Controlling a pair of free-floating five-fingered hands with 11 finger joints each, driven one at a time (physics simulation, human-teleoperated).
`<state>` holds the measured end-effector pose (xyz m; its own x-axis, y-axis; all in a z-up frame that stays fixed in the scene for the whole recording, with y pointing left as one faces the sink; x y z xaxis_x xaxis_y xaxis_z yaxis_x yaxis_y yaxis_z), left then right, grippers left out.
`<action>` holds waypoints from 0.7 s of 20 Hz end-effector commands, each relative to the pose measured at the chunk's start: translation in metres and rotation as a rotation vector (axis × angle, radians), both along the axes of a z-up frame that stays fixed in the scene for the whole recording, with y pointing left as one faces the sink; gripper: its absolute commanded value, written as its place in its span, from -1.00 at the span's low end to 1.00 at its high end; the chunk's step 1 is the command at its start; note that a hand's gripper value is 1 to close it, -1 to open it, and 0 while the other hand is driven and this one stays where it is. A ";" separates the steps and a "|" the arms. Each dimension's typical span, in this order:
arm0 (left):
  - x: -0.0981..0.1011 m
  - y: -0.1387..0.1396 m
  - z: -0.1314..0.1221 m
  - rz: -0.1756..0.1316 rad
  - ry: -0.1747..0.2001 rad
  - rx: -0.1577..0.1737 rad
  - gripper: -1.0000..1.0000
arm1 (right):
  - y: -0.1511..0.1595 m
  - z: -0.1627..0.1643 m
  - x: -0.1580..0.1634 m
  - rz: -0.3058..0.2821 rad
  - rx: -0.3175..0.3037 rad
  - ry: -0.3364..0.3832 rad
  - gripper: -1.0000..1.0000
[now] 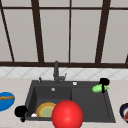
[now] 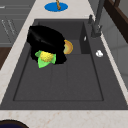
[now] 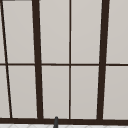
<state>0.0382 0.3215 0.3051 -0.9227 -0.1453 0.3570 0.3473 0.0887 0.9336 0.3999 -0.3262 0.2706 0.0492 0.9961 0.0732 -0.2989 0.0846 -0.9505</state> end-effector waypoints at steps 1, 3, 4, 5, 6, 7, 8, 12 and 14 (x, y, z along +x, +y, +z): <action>0.000 0.000 0.000 0.000 0.000 0.000 0.00 | 0.029 -0.004 0.002 0.000 -0.049 0.000 1.00; 0.000 0.000 0.000 0.000 0.000 0.000 0.00 | 0.041 -0.005 0.004 -0.016 -0.077 -0.007 1.00; 0.000 0.000 0.000 0.000 0.000 0.000 0.00 | 0.047 -0.006 0.005 -0.022 -0.089 -0.007 1.00; 0.000 0.000 0.000 0.000 0.000 0.000 0.00 | 0.054 -0.006 0.006 -0.026 -0.094 -0.010 1.00; 0.000 0.000 0.000 0.000 0.000 0.000 0.00 | 0.061 -0.008 0.007 -0.029 -0.098 -0.008 1.00; 0.000 0.000 0.000 0.000 0.000 0.000 0.00 | 0.068 -0.010 0.008 -0.030 -0.100 -0.009 1.00; 0.000 0.000 0.000 0.000 0.000 0.000 0.00 | 0.075 -0.011 0.009 -0.031 -0.103 -0.010 1.00; 0.000 0.000 0.000 0.000 0.000 0.000 0.00 | 0.106 -0.016 0.015 -0.042 -0.105 -0.012 1.00; 0.000 0.000 0.000 0.000 0.000 0.000 0.00 | 0.122 -0.020 0.016 -0.032 -0.107 -0.005 1.00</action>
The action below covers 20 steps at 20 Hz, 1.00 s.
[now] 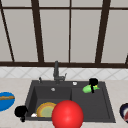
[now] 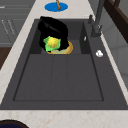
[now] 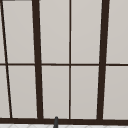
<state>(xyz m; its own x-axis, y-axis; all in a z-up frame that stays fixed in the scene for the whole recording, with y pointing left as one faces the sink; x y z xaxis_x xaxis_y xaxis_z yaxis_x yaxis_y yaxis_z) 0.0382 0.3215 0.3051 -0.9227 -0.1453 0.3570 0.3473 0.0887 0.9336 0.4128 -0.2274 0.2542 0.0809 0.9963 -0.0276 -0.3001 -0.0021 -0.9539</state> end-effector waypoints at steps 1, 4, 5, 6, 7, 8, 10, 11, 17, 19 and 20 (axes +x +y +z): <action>0.000 0.000 0.000 0.000 0.000 0.000 0.00 | 0.031 -0.006 0.003 0.000 -0.008 -0.006 1.00; 0.000 0.000 0.000 0.000 0.000 0.000 0.00 | 0.055 -0.014 0.003 0.000 -0.006 -0.001 1.00; 0.000 0.000 0.000 0.000 0.000 0.000 0.00 | 0.063 -0.017 0.003 0.000 -0.007 -0.001 1.00; 0.000 0.000 0.000 0.000 0.000 0.000 0.00 | 0.072 -0.020 0.003 0.000 -0.007 -0.002 1.00; 0.000 0.000 0.000 0.000 0.000 0.000 0.00 | 0.080 -0.023 0.003 0.000 -0.008 -0.002 1.00; 0.000 0.000 0.000 0.000 0.000 0.000 0.00 | 0.088 -0.027 0.003 0.000 -0.009 -0.002 1.00; 0.000 0.000 0.000 0.000 0.000 0.000 0.00 | 0.104 -0.033 0.003 0.000 -0.012 -0.002 1.00; 0.000 0.000 0.000 0.000 0.000 0.000 0.00 | 0.112 -0.036 0.003 0.000 -0.012 -0.002 1.00; 0.000 0.000 0.000 0.000 0.000 0.000 0.00 | 0.162 -0.056 0.003 0.000 -0.014 0.000 1.00; 0.000 0.000 0.000 0.000 0.000 0.000 0.00 | 0.178 -0.062 0.003 0.000 -0.016 0.000 1.00; 0.000 0.000 0.000 0.000 0.000 0.000 0.00 | 0.186 -0.066 0.003 0.000 -0.017 0.001 1.00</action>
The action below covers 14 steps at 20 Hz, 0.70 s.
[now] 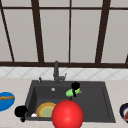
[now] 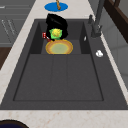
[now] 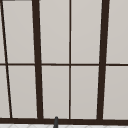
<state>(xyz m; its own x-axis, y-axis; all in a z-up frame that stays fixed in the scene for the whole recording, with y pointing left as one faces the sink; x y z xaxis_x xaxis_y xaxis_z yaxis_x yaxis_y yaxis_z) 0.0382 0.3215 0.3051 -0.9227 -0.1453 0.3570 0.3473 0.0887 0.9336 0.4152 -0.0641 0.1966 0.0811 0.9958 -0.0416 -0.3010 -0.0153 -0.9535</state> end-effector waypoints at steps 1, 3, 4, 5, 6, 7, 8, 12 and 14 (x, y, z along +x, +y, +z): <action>0.000 0.000 0.000 0.000 0.000 0.000 0.00 | 0.031 -0.011 0.000 0.000 -0.003 0.000 1.00; 0.000 0.000 0.000 0.000 0.000 0.000 0.00 | 0.047 -0.018 0.000 0.000 -0.001 0.001 1.00; 0.000 0.000 0.000 0.000 0.000 0.000 0.00 | 0.055 -0.021 0.000 0.000 -0.002 0.001 1.00; 0.000 0.000 0.000 0.000 0.000 0.000 0.00 | 0.064 -0.025 0.000 0.000 -0.002 0.001 1.00; 0.000 0.000 0.000 0.000 0.000 0.000 0.00 | 0.072 -0.029 -0.001 0.000 -0.002 0.001 1.00; 0.000 0.000 0.000 0.000 0.000 0.000 0.00 | 0.080 -0.033 -0.001 0.000 -0.003 0.004 1.00; 0.000 0.000 0.000 0.000 0.000 0.000 0.00 | 0.088 -0.037 -0.001 0.000 -0.003 0.006 1.00; 0.000 0.000 0.000 0.000 0.000 0.000 0.00 | 0.121 -0.059 -0.001 0.000 -0.003 0.011 1.00; 0.000 0.000 0.000 0.000 0.000 0.000 0.00 | 0.137 -0.075 0.000 0.000 0.022 0.013 1.00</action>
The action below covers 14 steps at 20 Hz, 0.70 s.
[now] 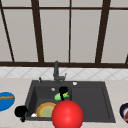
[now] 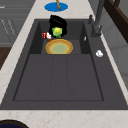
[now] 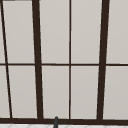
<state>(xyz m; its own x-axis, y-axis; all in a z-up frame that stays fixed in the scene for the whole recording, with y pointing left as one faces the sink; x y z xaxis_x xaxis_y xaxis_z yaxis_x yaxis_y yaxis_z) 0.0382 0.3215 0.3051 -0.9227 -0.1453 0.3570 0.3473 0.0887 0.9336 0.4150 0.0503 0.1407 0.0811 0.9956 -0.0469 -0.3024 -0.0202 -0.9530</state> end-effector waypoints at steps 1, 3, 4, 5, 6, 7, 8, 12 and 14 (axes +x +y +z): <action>0.000 0.000 0.000 0.000 0.000 0.000 0.00 | 0.030 -0.028 -0.003 0.000 0.047 0.010 1.00; 0.000 0.000 0.000 0.000 0.000 0.000 0.00 | 0.045 -0.040 -0.005 0.000 0.055 0.008 1.00; 0.000 0.000 0.000 0.000 0.000 0.000 0.00 | 0.053 -0.047 -0.005 0.000 0.057 0.009 1.00; 0.000 0.000 0.000 0.000 0.000 0.000 0.00 | 0.061 -0.054 -0.006 0.000 0.060 0.009 1.00; 0.000 0.000 0.000 0.000 0.000 0.000 0.00 | 0.068 -0.062 -0.007 0.000 0.064 0.009 1.00; 0.000 0.000 0.000 0.000 0.000 0.000 0.00 | 0.076 -0.069 -0.008 0.001 0.068 0.009 1.00; 0.000 0.000 0.000 0.000 0.000 0.000 0.00 | 0.083 -0.076 -0.008 0.001 0.075 0.011 1.00; 0.000 0.000 0.000 0.000 0.000 0.000 0.00 | 0.105 -0.104 -0.008 0.002 0.116 0.005 1.00; 0.000 0.000 0.000 0.000 0.000 0.000 0.00 | 0.109 -0.118 -0.008 0.003 0.142 0.006 1.00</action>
